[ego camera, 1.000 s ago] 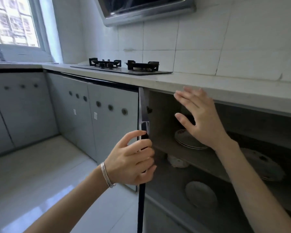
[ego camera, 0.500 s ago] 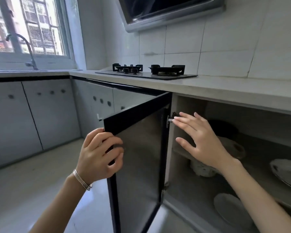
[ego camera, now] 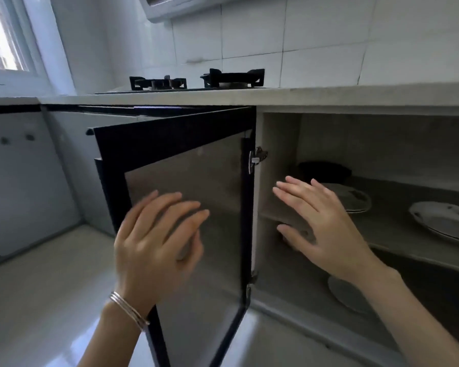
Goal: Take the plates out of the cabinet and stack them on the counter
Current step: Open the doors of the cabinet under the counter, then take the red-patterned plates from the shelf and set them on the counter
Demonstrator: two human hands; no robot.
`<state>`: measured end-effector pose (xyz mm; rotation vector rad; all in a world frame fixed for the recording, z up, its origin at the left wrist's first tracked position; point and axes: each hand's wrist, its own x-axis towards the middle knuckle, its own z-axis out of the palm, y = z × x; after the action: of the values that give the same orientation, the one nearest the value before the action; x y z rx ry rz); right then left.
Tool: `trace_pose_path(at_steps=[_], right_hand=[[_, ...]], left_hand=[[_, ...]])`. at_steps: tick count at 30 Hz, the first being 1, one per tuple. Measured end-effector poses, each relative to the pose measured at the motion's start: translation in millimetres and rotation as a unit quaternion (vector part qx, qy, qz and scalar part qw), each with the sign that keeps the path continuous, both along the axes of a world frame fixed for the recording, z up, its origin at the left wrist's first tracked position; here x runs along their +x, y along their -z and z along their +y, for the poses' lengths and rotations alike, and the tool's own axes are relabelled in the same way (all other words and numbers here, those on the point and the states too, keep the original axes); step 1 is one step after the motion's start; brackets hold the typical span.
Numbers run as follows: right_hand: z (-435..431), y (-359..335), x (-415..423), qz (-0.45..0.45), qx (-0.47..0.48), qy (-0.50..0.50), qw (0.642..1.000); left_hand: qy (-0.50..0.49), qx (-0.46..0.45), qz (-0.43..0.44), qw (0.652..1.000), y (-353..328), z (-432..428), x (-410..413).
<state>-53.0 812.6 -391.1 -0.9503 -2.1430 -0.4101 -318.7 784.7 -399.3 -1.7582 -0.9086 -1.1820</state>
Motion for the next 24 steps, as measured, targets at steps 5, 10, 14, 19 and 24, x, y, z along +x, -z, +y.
trace_pose_path(at_steps=[5, 10, 14, 19, 24], right_hand=[[-31, 24, 55, -0.006, -0.044, 0.081, 0.996], [-65, 50, 120, 0.018, -0.058, 0.15, 0.987], [-83, 80, 172, 0.03, -0.08, 0.191, 0.978], [-89, 95, 219, 0.018, -0.099, 0.21, 0.972], [-76, 97, 262, 0.023, -0.095, 0.236, 0.967]], left_hand=[[0.064, -0.087, -0.037, 0.994, 17, 11, 46], [0.14, -0.181, 0.009, 0.973, 59, 20, 123], [0.172, -0.239, 0.031, 0.955, 88, 26, 177], [0.187, -0.272, 0.06, 0.942, 99, 35, 228], [0.197, -0.277, 0.09, 0.936, 108, 70, 271]])
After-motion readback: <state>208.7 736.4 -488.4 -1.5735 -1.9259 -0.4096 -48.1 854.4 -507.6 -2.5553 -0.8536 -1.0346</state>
